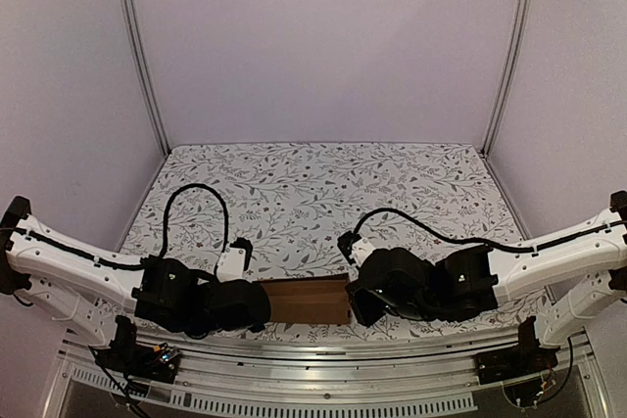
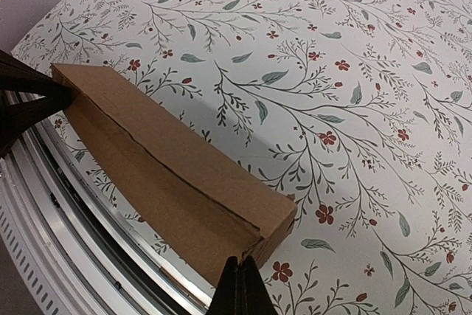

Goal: Fold the paper box

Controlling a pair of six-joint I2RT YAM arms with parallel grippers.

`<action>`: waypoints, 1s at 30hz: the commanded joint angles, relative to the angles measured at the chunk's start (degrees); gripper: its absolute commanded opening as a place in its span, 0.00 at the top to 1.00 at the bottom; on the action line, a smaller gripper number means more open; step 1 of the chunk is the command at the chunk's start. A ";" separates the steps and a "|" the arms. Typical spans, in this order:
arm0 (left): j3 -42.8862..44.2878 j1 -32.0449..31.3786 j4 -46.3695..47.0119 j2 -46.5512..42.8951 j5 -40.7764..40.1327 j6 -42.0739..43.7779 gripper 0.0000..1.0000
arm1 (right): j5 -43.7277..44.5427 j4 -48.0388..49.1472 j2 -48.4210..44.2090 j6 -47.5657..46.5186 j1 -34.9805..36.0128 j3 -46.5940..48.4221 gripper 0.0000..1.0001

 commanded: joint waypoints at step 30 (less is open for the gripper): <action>2.40 -2.08 -1.56 4.15 1.40 0.48 1.00 | 5.75 -7.76 3.12 3.87 0.47 6.63 0.65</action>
